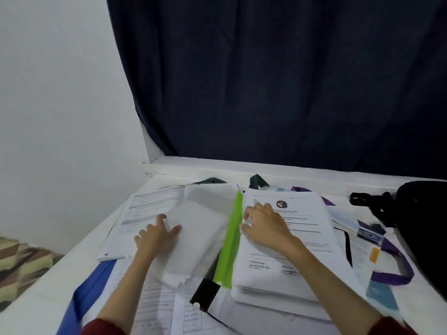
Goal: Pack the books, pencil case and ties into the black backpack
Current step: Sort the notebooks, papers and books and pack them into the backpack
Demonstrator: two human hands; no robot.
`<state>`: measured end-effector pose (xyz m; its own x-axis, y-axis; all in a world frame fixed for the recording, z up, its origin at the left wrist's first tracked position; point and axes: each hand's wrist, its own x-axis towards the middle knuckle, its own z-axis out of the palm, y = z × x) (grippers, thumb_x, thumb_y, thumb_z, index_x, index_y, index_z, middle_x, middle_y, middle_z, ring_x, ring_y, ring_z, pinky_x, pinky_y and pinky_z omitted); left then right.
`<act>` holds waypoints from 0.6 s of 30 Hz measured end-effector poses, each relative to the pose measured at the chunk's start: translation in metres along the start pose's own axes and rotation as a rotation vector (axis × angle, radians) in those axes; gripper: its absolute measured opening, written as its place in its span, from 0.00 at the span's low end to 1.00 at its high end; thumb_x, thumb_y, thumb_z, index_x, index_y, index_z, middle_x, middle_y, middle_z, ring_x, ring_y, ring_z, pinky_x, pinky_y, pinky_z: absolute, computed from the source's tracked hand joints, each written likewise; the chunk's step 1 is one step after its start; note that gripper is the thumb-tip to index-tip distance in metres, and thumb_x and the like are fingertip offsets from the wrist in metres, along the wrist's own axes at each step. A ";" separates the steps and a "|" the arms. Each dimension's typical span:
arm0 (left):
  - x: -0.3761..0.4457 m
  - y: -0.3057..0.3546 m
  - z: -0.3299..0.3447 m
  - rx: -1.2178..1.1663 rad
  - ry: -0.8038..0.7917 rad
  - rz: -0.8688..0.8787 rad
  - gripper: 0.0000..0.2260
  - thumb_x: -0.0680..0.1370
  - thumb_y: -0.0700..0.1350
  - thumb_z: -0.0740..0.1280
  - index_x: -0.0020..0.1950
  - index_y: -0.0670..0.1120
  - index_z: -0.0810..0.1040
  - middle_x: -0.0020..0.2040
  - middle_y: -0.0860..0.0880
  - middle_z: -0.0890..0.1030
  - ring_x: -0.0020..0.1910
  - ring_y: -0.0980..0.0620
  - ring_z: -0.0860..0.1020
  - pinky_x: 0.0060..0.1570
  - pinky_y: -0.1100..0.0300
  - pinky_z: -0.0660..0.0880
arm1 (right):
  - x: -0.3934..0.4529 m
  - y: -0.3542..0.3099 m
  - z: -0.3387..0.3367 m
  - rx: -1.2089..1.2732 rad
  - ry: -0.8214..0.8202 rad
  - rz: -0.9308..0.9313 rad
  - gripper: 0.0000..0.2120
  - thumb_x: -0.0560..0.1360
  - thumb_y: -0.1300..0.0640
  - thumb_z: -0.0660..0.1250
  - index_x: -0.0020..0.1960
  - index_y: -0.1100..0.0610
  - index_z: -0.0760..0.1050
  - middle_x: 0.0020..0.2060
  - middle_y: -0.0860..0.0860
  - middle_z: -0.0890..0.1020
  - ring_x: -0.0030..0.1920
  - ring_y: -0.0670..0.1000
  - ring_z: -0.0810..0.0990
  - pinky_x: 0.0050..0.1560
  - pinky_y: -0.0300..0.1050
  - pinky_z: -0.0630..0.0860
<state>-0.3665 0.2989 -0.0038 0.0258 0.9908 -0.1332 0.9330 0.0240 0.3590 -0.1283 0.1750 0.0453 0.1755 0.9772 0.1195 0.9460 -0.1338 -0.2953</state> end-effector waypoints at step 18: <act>0.008 -0.002 -0.033 -0.155 0.328 0.115 0.07 0.78 0.46 0.65 0.44 0.46 0.69 0.42 0.46 0.78 0.42 0.46 0.72 0.36 0.56 0.66 | 0.015 0.006 -0.012 0.145 -0.095 -0.004 0.13 0.77 0.48 0.62 0.57 0.54 0.72 0.56 0.49 0.73 0.60 0.51 0.68 0.57 0.48 0.69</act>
<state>-0.3799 0.3116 0.0248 -0.0120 0.9777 0.2097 0.8647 -0.0951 0.4931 -0.1167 0.1868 0.0569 0.1388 0.9898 0.0332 0.8964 -0.1113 -0.4291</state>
